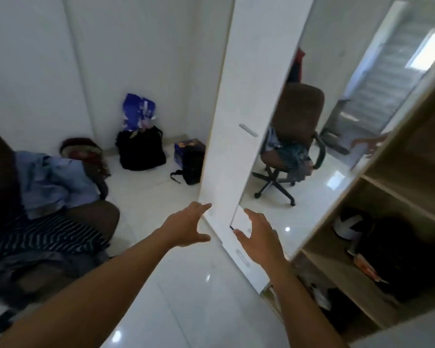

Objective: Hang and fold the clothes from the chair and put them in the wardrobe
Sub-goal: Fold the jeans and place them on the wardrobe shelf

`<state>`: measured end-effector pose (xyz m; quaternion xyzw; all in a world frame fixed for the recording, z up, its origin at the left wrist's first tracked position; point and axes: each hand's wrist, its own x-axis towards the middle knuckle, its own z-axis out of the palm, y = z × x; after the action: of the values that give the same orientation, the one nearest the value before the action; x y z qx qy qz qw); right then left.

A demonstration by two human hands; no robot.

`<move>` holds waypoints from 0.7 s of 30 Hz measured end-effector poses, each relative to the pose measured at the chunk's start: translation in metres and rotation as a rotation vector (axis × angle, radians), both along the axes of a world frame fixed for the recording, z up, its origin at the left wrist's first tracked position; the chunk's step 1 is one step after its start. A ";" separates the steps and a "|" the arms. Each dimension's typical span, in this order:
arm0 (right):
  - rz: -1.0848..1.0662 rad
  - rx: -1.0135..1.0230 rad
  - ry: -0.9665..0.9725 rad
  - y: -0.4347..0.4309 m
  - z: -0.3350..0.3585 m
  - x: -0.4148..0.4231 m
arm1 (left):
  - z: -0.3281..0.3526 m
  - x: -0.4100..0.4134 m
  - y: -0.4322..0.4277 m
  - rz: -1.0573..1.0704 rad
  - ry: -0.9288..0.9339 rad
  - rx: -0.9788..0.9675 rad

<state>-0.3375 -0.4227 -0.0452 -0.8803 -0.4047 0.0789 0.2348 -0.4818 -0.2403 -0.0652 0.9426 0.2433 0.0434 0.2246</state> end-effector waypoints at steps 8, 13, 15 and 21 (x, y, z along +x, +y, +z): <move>0.356 -0.044 0.005 0.207 -0.011 -0.070 | -0.009 -0.123 0.160 0.323 0.057 -0.002; 0.556 -0.024 0.013 0.317 -0.011 -0.114 | -0.013 -0.189 0.223 0.531 0.037 -0.060; 0.622 -0.029 0.007 0.355 -0.014 -0.127 | -0.022 -0.210 0.243 0.596 0.046 -0.083; 0.789 -0.080 0.033 0.459 -0.039 -0.139 | -0.056 -0.242 0.295 0.778 0.074 -0.172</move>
<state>-0.4761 0.0367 -0.0847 -0.6645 -0.7045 0.1927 0.1583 -0.7235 0.0548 -0.1211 0.7586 0.5929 0.0708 0.2605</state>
